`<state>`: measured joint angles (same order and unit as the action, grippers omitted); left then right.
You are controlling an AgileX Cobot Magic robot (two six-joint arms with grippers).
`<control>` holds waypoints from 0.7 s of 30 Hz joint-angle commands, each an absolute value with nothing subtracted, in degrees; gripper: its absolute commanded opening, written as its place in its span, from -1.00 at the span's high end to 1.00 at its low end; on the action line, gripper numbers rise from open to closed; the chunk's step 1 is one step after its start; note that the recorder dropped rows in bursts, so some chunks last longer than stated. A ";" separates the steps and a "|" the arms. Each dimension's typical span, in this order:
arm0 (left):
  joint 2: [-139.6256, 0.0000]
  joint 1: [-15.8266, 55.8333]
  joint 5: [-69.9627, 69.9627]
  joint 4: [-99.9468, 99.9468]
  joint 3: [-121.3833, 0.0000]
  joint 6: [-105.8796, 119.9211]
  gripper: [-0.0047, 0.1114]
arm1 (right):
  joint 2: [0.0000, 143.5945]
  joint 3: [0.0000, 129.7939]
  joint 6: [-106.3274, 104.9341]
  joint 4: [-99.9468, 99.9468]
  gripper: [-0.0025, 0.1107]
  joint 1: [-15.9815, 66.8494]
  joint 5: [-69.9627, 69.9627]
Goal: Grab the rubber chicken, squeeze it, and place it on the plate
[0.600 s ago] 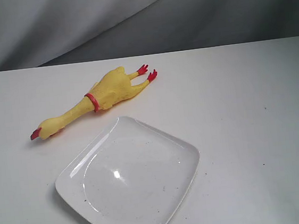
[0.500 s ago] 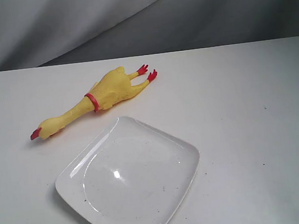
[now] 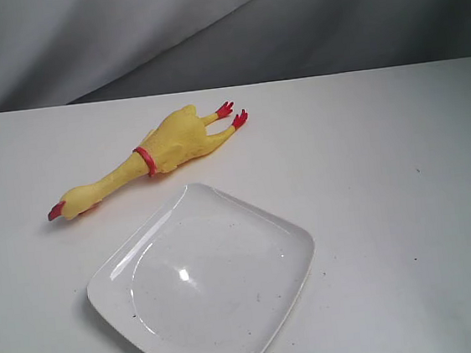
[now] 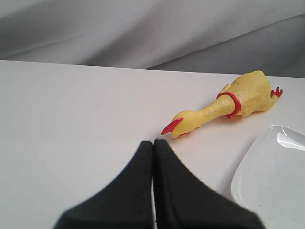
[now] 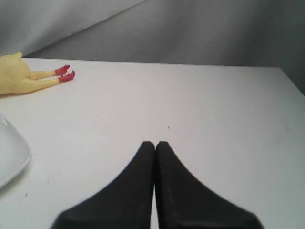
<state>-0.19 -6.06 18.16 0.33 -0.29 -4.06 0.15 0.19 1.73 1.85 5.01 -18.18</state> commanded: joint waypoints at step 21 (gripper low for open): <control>0.00 -6.34 17.39 0.76 0.00 -4.07 0.91 | 0.00 4.48 17.93 -3.42 0.96 4.62 39.00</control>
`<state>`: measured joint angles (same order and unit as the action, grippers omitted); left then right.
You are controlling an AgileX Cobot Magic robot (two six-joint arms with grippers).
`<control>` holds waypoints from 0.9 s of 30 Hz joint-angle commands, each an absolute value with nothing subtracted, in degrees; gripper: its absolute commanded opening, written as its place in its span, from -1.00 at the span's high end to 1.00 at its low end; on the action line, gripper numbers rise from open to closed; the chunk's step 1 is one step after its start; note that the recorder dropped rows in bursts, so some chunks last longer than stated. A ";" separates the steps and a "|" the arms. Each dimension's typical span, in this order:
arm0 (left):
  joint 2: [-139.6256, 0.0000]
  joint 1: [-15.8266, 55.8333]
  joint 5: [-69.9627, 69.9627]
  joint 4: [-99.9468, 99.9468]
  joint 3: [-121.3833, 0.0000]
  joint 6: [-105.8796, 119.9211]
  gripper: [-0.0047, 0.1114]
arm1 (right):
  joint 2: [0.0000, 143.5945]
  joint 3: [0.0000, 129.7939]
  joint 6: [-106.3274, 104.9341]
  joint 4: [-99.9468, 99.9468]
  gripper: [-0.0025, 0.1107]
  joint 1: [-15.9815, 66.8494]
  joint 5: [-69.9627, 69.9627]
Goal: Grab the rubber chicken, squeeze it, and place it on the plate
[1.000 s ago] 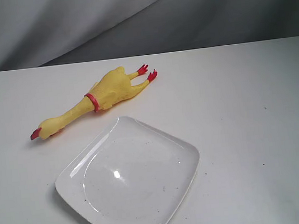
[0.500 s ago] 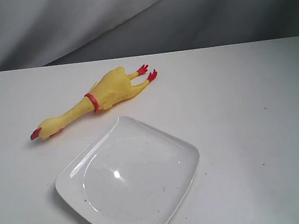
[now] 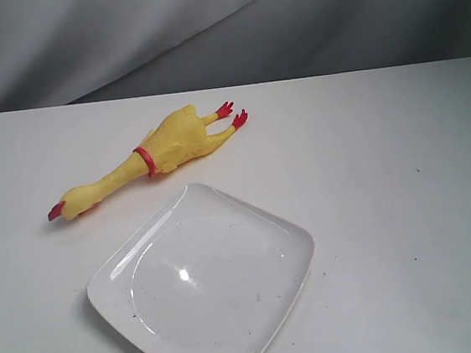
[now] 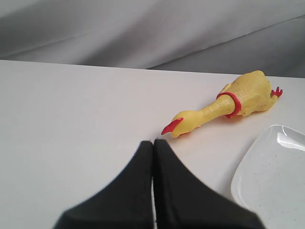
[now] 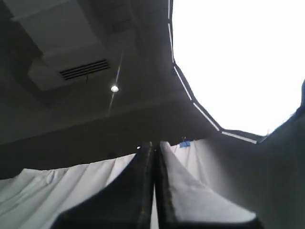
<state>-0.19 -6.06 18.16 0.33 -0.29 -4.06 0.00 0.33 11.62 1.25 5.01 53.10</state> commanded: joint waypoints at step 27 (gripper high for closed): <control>0.00 -6.34 17.39 0.76 0.00 -4.07 0.91 | 83.14 72.58 -39.04 -5.80 0.96 15.51 -34.12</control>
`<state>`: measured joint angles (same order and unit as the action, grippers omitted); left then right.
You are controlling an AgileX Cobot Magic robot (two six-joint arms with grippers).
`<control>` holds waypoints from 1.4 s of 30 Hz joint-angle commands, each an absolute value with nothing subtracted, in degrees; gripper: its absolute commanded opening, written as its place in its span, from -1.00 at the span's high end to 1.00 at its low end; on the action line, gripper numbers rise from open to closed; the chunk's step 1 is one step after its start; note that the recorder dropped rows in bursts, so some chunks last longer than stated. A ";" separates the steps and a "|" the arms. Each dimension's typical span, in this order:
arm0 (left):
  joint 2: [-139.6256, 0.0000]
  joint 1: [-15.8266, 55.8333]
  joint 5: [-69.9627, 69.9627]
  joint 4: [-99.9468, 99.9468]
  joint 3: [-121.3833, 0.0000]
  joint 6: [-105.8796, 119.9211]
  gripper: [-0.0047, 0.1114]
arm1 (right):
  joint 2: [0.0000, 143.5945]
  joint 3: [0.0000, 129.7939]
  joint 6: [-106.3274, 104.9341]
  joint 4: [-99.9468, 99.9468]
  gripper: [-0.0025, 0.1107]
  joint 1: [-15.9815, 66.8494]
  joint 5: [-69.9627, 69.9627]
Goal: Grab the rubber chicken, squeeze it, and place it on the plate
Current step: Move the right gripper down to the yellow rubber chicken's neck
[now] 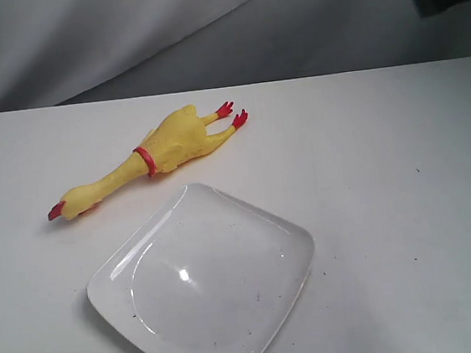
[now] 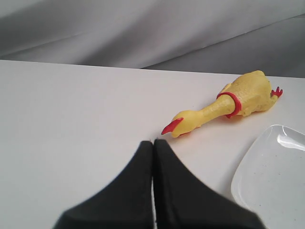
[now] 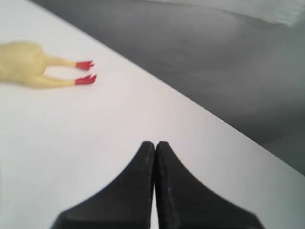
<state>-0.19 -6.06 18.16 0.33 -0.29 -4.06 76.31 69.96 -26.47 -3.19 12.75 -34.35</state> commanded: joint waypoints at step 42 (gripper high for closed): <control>0.00 -6.34 17.39 0.76 0.00 -4.07 0.91 | 124.55 90.73 -44.71 9.01 -0.08 46.93 -9.18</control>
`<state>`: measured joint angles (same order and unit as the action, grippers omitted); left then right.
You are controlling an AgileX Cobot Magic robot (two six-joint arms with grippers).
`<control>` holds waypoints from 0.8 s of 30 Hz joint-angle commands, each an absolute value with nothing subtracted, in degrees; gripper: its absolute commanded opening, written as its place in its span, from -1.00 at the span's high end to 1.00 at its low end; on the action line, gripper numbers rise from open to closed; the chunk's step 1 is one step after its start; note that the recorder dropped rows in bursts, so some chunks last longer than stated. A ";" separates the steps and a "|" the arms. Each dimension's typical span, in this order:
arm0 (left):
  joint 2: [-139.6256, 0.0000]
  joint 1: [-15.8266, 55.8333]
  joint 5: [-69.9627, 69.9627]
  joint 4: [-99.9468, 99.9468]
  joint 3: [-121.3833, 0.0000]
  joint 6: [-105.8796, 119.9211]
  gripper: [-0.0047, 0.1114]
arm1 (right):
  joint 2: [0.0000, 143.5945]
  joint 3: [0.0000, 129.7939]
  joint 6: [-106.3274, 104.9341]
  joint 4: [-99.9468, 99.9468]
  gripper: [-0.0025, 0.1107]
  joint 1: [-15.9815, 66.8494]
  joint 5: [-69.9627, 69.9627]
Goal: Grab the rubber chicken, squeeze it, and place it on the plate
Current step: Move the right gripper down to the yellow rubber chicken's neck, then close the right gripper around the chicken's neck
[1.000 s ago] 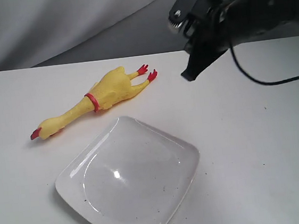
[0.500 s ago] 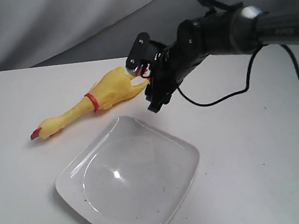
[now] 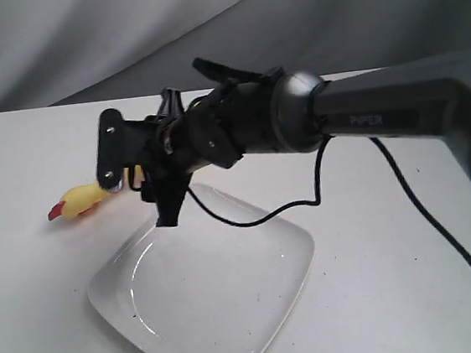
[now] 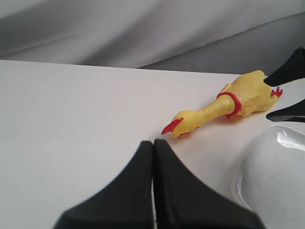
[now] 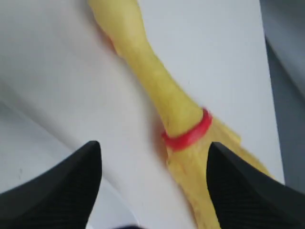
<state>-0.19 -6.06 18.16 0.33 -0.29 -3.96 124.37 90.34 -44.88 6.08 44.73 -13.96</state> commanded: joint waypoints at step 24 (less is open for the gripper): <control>0.00 -6.34 17.39 0.76 0.00 -4.07 0.91 | 144.41 115.46 -33.59 30.39 -0.08 48.59 -21.24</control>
